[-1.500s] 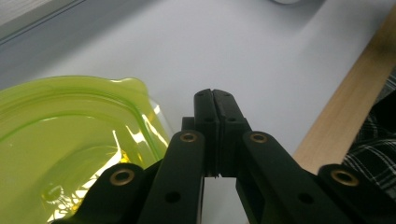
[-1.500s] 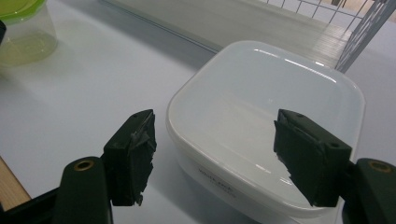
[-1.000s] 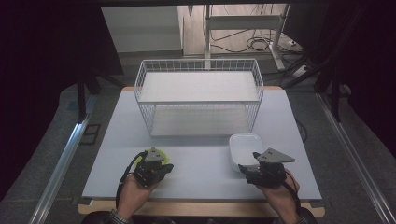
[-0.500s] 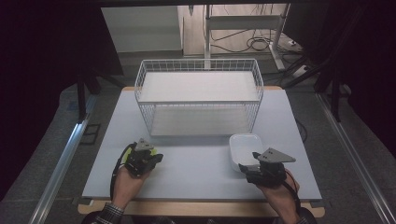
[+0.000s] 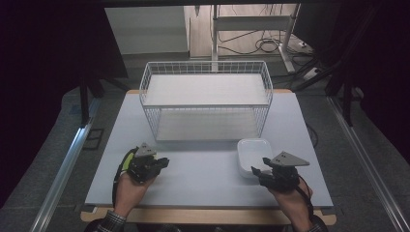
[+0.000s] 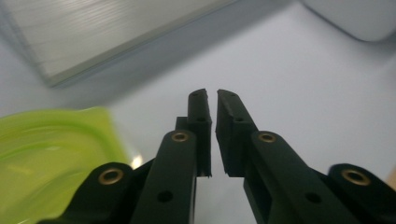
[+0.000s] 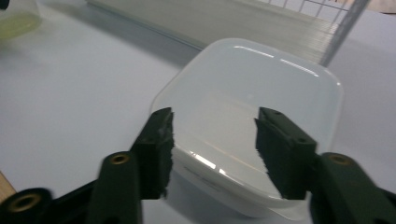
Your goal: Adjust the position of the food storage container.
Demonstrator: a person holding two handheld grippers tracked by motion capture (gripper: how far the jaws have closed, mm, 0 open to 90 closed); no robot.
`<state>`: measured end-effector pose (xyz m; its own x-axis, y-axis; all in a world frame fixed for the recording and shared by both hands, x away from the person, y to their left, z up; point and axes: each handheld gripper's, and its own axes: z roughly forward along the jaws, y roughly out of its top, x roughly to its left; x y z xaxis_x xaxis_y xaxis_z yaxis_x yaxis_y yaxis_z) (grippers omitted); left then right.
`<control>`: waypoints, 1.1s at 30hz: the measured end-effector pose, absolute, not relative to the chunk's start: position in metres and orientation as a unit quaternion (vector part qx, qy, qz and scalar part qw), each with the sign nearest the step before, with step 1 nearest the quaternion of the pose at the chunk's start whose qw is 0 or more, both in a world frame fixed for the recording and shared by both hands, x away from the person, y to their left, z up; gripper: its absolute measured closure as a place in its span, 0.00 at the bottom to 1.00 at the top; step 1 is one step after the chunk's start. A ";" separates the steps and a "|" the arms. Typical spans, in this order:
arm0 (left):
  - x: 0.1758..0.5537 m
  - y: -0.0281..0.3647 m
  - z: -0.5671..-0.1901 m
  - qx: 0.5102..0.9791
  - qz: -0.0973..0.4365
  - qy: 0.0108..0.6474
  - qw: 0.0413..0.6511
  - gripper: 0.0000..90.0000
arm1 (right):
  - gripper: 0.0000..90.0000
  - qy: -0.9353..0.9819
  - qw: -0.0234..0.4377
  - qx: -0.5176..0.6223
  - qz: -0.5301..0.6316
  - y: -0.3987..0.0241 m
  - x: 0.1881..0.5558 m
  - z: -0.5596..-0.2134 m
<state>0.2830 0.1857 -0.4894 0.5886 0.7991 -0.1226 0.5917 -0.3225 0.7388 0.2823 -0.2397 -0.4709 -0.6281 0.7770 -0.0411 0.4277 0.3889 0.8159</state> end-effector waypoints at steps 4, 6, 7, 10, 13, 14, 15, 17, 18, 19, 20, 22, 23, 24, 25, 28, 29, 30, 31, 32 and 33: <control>0.276 0.172 -0.493 0.810 0.117 0.402 0.410 0.88 | 0.68 0.799 0.214 0.385 0.410 -0.248 0.285 -0.467; 0.275 0.167 -0.496 0.815 0.111 0.392 0.412 0.83 | 0.83 0.795 0.222 0.391 0.408 -0.257 0.289 -0.462; 0.274 0.164 -0.497 0.819 0.108 0.385 0.412 0.83 | 0.83 0.795 0.222 0.391 0.408 -0.257 0.289 -0.462; 0.271 0.157 -0.502 0.825 0.109 0.368 0.415 0.74 | 0.99 0.788 0.230 0.404 0.404 -0.269 0.302 -0.458; 0.270 0.155 -0.504 0.824 0.113 0.360 0.422 0.69 | 0.99 0.783 0.232 0.415 0.402 -0.274 0.311 -0.458; 0.270 0.153 -0.505 0.824 0.116 0.356 0.424 0.66 | 1.00 0.777 0.234 0.430 0.396 -0.278 0.320 -0.460; 0.270 0.153 -0.505 0.824 0.116 0.356 0.424 0.64 | 1.00 0.777 0.234 0.430 0.396 -0.278 0.320 -0.460; 0.270 0.151 -0.507 0.825 0.112 0.354 0.425 0.57 | 1.00 0.773 0.232 0.448 0.384 -0.282 0.334 -0.466; 0.270 0.150 -0.507 0.825 0.109 0.355 0.425 0.54 | 0.99 0.773 0.231 0.453 0.380 -0.282 0.340 -0.468; 0.269 0.149 -0.508 0.826 0.106 0.354 0.426 0.54 | 0.99 0.773 0.231 0.453 0.380 -0.282 0.340 -0.468; 0.269 0.148 -0.508 0.828 0.105 0.350 0.425 0.51 | 0.99 0.775 0.236 0.456 0.368 -0.282 0.349 -0.472; 0.268 0.146 -0.509 0.831 0.108 0.346 0.422 0.51 | 0.99 0.777 0.228 0.462 0.362 -0.281 0.358 -0.476; 0.268 0.146 -0.509 0.831 0.108 0.346 0.422 0.51 | 0.99 0.777 0.228 0.462 0.362 -0.281 0.358 -0.476; 0.268 0.145 -0.510 0.832 0.109 0.345 0.420 0.51 | 0.99 0.780 0.219 0.463 0.359 -0.279 0.363 -0.480; 0.269 0.145 -0.510 0.833 0.108 0.345 0.418 0.51 | 0.99 0.781 0.221 0.463 0.356 -0.278 0.365 -0.480; 0.269 0.144 -0.510 0.835 0.108 0.344 0.416 0.52 | 0.99 0.782 0.216 0.463 0.357 -0.276 0.367 -0.481; 0.269 0.143 -0.510 0.836 0.107 0.343 0.415 0.54 | 0.99 0.782 0.211 0.462 0.361 -0.274 0.368 -0.481; 0.269 0.143 -0.510 0.836 0.106 0.343 0.415 0.55 | 0.99 0.783 0.208 0.461 0.363 -0.272 0.368 -0.481; 0.269 0.143 -0.510 0.837 0.106 0.342 0.414 0.57 | 0.99 0.785 0.204 0.458 0.364 -0.269 0.369 -0.482; 0.269 0.142 -0.510 0.837 0.105 0.341 0.414 0.60 | 0.99 0.788 0.196 0.452 0.369 -0.263 0.369 -0.482; 0.269 0.142 -0.510 0.838 0.105 0.341 0.414 0.60 | 0.99 0.788 0.196 0.452 0.369 -0.263 0.369 -0.482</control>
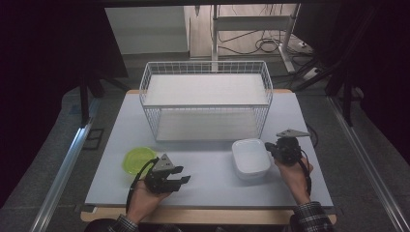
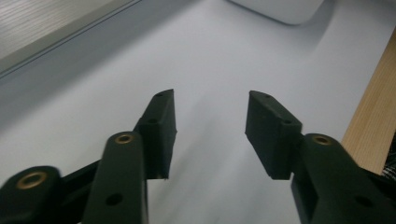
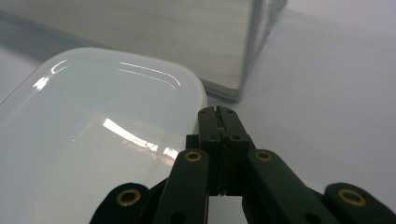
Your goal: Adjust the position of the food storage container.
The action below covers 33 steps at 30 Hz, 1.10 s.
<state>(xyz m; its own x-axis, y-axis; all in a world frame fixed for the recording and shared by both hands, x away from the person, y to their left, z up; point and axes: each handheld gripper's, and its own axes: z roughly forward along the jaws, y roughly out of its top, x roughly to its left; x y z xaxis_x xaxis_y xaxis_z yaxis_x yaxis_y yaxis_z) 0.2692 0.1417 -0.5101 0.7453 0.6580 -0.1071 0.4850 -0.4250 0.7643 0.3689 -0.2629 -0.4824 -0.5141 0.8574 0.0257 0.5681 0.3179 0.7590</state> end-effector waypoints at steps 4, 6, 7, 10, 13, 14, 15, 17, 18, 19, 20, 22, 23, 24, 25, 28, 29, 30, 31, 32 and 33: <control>0.270 0.141 -0.510 0.838 0.100 0.342 0.413 0.68 | 0.99 0.796 0.178 0.438 0.377 -0.247 0.369 -0.484; 0.271 0.142 -0.510 0.837 0.092 0.347 0.413 0.76 | 0.99 0.807 0.158 0.419 0.384 -0.230 0.367 -0.485; 0.272 0.142 -0.509 0.837 0.090 0.348 0.413 0.78 | 0.99 0.811 0.154 0.412 0.385 -0.223 0.365 -0.485; 0.272 0.143 -0.509 0.836 0.089 0.349 0.413 0.87 | 0.99 0.820 0.148 0.395 0.387 -0.209 0.363 -0.486; 0.272 0.144 -0.509 0.837 0.089 0.350 0.411 0.93 | 0.99 0.832 0.158 0.374 0.380 -0.195 0.359 -0.485; 0.272 0.144 -0.509 0.837 0.089 0.351 0.410 0.96 | 0.99 0.833 0.166 0.370 0.377 -0.194 0.357 -0.483; 0.273 0.144 -0.509 0.837 0.089 0.352 0.409 0.98 | 0.99 0.833 0.171 0.368 0.376 -0.196 0.353 -0.480; 0.276 0.143 -0.510 0.836 0.089 0.354 0.409 0.99 | 0.99 0.829 0.182 0.366 0.383 -0.202 0.342 -0.473; 0.276 0.143 -0.510 0.836 0.089 0.354 0.409 0.99 | 0.99 0.829 0.182 0.366 0.383 -0.202 0.342 -0.473; 0.279 0.141 -0.510 0.834 0.087 0.355 0.413 0.99 | 0.99 0.828 0.182 0.362 0.386 -0.208 0.332 -0.470; 0.283 0.139 -0.510 0.833 0.087 0.355 0.415 0.99 | 0.99 0.828 0.178 0.364 0.388 -0.210 0.328 -0.469; 0.288 0.136 -0.509 0.830 0.087 0.355 0.421 0.99 | 0.99 0.828 0.172 0.364 0.390 -0.216 0.316 -0.469; 0.291 0.134 -0.509 0.829 0.085 0.356 0.423 0.99 | 0.99 0.827 0.170 0.365 0.392 -0.218 0.312 -0.468; 0.295 0.131 -0.508 0.829 0.085 0.354 0.424 0.99 | 0.99 0.825 0.167 0.367 0.395 -0.220 0.308 -0.468; 0.297 0.129 -0.507 0.829 0.086 0.354 0.425 0.99 | 0.99 0.822 0.164 0.372 0.398 -0.222 0.301 -0.467; 0.304 0.121 -0.507 0.832 0.091 0.349 0.422 0.99 | 0.99 0.822 0.162 0.373 0.400 -0.225 0.286 -0.466; 0.307 0.118 -0.507 0.832 0.090 0.349 0.422 0.99 | 0.99 0.822 0.161 0.373 0.398 -0.226 0.282 -0.466; 0.307 0.118 -0.507 0.832 0.090 0.349 0.422 0.99 | 0.99 0.822 0.161 0.373 0.398 -0.226 0.282 -0.466; 0.310 0.115 -0.508 0.833 0.090 0.347 0.421 0.99 | 0.99 0.824 0.155 0.375 0.395 -0.227 0.277 -0.468; 0.312 0.114 -0.508 0.834 0.093 0.346 0.420 0.99 | 0.99 0.828 0.139 0.377 0.391 -0.227 0.271 -0.473; 0.315 0.112 -0.508 0.832 0.094 0.349 0.420 0.99 | 0.99 0.834 0.127 0.377 0.382 -0.225 0.268 -0.478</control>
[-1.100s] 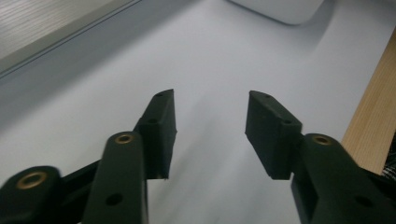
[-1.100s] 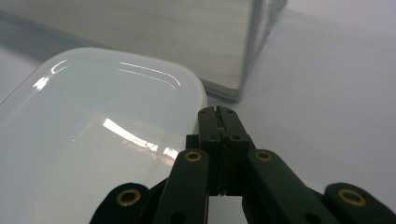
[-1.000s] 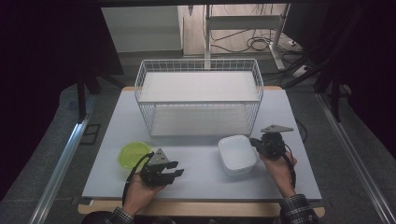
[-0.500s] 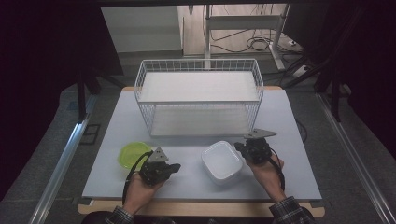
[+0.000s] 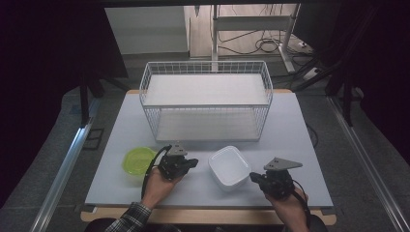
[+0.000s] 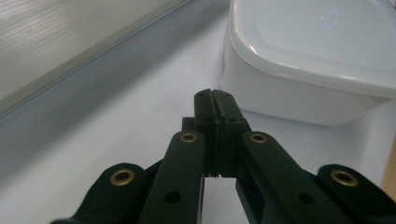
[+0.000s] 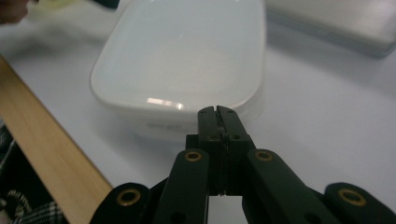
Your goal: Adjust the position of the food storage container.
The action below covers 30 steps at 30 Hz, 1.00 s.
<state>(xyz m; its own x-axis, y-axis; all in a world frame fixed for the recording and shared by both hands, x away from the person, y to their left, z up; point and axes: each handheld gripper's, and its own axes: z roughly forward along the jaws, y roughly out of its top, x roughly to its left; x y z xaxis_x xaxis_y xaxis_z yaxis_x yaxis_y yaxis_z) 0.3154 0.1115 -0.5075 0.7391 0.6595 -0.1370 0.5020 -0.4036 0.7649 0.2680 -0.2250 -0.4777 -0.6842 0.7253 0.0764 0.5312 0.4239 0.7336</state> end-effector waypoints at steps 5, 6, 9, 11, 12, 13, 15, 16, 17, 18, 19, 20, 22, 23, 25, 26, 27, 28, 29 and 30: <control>0.323 0.108 -0.507 0.829 0.093 0.352 0.423 0.99 | 0.99 0.834 0.112 0.380 0.383 -0.225 0.271 -0.481; 0.326 0.106 -0.507 0.829 0.096 0.354 0.423 0.99 | 0.99 0.834 0.111 0.383 0.380 -0.225 0.271 -0.481; 0.330 0.105 -0.507 0.831 0.096 0.354 0.419 0.99 | 0.99 0.838 0.112 0.383 0.372 -0.226 0.271 -0.482; 0.335 0.102 -0.507 0.831 0.094 0.355 0.418 0.99 | 0.99 0.840 0.103 0.384 0.370 -0.225 0.272 -0.484; 0.339 0.099 -0.508 0.832 0.095 0.355 0.416 0.99 | 0.99 0.843 0.103 0.382 0.363 -0.222 0.273 -0.486; 0.339 0.099 -0.508 0.832 0.095 0.355 0.416 0.99 | 0.99 0.843 0.103 0.382 0.363 -0.222 0.273 -0.486; 0.343 0.095 -0.509 0.833 0.090 0.355 0.414 0.99 | 0.99 0.848 0.106 0.381 0.353 -0.217 0.276 -0.489; 0.344 0.094 -0.511 0.836 0.087 0.354 0.410 0.98 | 0.99 0.848 0.108 0.381 0.352 -0.216 0.282 -0.491; 0.344 0.094 -0.511 0.836 0.087 0.354 0.410 0.98 | 0.99 0.848 0.108 0.381 0.352 -0.216 0.282 -0.491; 0.343 0.093 -0.512 0.836 0.085 0.356 0.408 0.98 | 0.99 0.848 0.108 0.383 0.351 -0.216 0.284 -0.491; 0.342 0.094 -0.513 0.836 0.084 0.357 0.409 0.98 | 0.99 0.846 0.108 0.385 0.353 -0.215 0.290 -0.492; 0.340 0.095 -0.513 0.836 0.082 0.356 0.410 0.98 | 0.99 0.844 0.107 0.389 0.355 -0.214 0.299 -0.492; 0.338 0.096 -0.512 0.836 0.083 0.358 0.408 0.98 | 0.99 0.841 0.108 0.392 0.357 -0.212 0.311 -0.492; 0.338 0.097 -0.512 0.838 0.083 0.356 0.406 0.98 | 0.99 0.841 0.108 0.392 0.357 -0.212 0.311 -0.492; 0.339 0.099 -0.514 0.837 0.076 0.358 0.406 0.97 | 0.98 0.839 0.107 0.394 0.360 -0.211 0.320 -0.493; 0.341 0.100 -0.516 0.835 0.072 0.361 0.408 0.96 | 0.98 0.836 0.108 0.397 0.363 -0.210 0.333 -0.495; 0.341 0.100 -0.516 0.835 0.072 0.361 0.408 0.96 | 0.98 0.836 0.108 0.397 0.363 -0.210 0.333 -0.495; 0.342 0.100 -0.517 0.835 0.072 0.364 0.407 0.96 | 0.98 0.836 0.110 0.396 0.363 -0.209 0.336 -0.496; 0.343 0.100 -0.517 0.834 0.075 0.367 0.404 0.95 | 0.98 0.836 0.112 0.398 0.360 -0.207 0.342 -0.497; 0.346 0.101 -0.518 0.831 0.081 0.375 0.402 0.95 | 0.98 0.835 0.112 0.400 0.362 -0.203 0.353 -0.500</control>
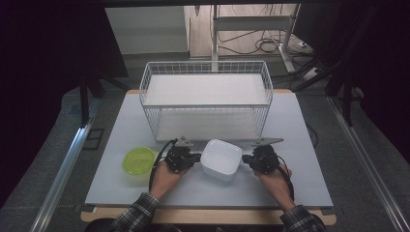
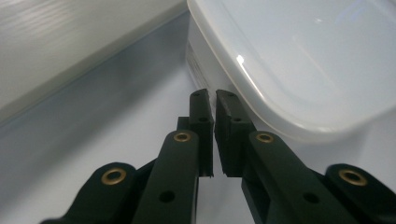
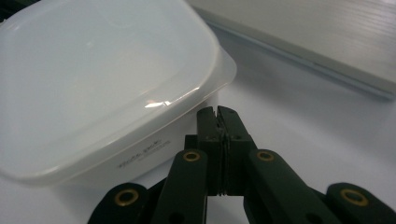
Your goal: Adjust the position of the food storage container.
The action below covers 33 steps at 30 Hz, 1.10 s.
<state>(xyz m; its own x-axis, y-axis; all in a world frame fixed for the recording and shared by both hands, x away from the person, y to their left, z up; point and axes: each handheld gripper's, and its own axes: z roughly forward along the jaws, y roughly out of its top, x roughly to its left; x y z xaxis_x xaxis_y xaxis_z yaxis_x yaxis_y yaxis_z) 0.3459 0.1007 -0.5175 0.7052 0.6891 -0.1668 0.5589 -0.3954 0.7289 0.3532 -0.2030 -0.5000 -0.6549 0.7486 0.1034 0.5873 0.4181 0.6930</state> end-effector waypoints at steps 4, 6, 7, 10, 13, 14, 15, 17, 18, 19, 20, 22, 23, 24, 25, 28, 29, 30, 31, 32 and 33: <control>0.350 0.102 -0.520 0.824 0.079 0.393 0.400 0.97 | 0.99 0.835 0.110 0.402 0.360 -0.196 0.360 -0.502; 0.349 0.103 -0.521 0.828 0.084 0.391 0.392 0.99 | 0.99 0.838 0.115 0.396 0.356 -0.189 0.358 -0.502; 0.345 0.105 -0.521 0.828 0.081 0.395 0.390 0.99 | 0.99 0.840 0.114 0.393 0.357 -0.188 0.356 -0.501; 0.339 0.107 -0.520 0.829 0.081 0.396 0.388 0.99 | 0.99 0.841 0.108 0.389 0.361 -0.186 0.352 -0.501; 0.331 0.112 -0.519 0.829 0.079 0.400 0.383 0.99 | 0.99 0.844 0.108 0.381 0.361 -0.181 0.347 -0.500; 0.329 0.114 -0.519 0.828 0.079 0.403 0.383 0.99 | 0.99 0.846 0.107 0.376 0.363 -0.179 0.346 -0.500; 0.327 0.115 -0.519 0.826 0.078 0.407 0.382 0.99 | 0.99 0.847 0.105 0.375 0.363 -0.177 0.344 -0.499; 0.324 0.117 -0.518 0.824 0.080 0.412 0.381 0.99 | 0.99 0.849 0.102 0.371 0.362 -0.174 0.341 -0.500; 0.322 0.117 -0.518 0.825 0.083 0.412 0.378 0.99 | 0.99 0.851 0.101 0.369 0.360 -0.173 0.340 -0.500; 0.320 0.118 -0.517 0.827 0.084 0.411 0.373 0.99 | 0.99 0.851 0.100 0.368 0.360 -0.172 0.337 -0.500; 0.318 0.118 -0.517 0.828 0.087 0.411 0.372 0.99 | 0.99 0.853 0.100 0.365 0.360 -0.171 0.335 -0.499; 0.315 0.118 -0.517 0.828 0.088 0.411 0.371 1.00 | 0.99 0.856 0.099 0.360 0.358 -0.171 0.330 -0.499; 0.314 0.118 -0.517 0.828 0.086 0.411 0.372 1.00 | 0.99 0.856 0.099 0.360 0.358 -0.171 0.330 -0.499; 0.312 0.117 -0.517 0.828 0.084 0.411 0.373 1.00 | 0.99 0.856 0.098 0.360 0.358 -0.171 0.329 -0.499; 0.309 0.115 -0.517 0.828 0.082 0.411 0.373 1.00 | 0.99 0.857 0.100 0.357 0.357 -0.173 0.326 -0.499; 0.303 0.109 -0.517 0.834 0.080 0.402 0.370 0.99 | 0.99 0.857 0.101 0.362 0.353 -0.178 0.325 -0.498; 0.303 0.109 -0.517 0.834 0.080 0.402 0.370 0.99 | 0.99 0.857 0.101 0.362 0.353 -0.178 0.325 -0.498; 0.301 0.108 -0.518 0.837 0.083 0.398 0.367 0.99 | 0.99 0.854 0.100 0.365 0.357 -0.179 0.325 -0.498; 0.300 0.106 -0.518 0.839 0.087 0.396 0.363 0.99 | 0.99 0.853 0.099 0.367 0.357 -0.181 0.324 -0.497; 0.300 0.106 -0.518 0.839 0.087 0.396 0.363 0.99 | 0.99 0.853 0.099 0.367 0.357 -0.181 0.324 -0.497; 0.301 0.107 -0.519 0.837 0.084 0.396 0.367 0.99 | 0.99 0.854 0.102 0.366 0.356 -0.181 0.323 -0.496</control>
<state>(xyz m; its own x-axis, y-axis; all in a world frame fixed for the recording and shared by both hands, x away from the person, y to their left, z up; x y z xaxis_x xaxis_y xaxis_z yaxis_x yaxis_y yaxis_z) 0.3013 0.1075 -0.5186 0.6718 0.7254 -0.1500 0.6019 -0.4165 0.6813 0.3230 -0.1808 -0.4957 -0.7113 0.6975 0.0869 0.5527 0.4786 0.6823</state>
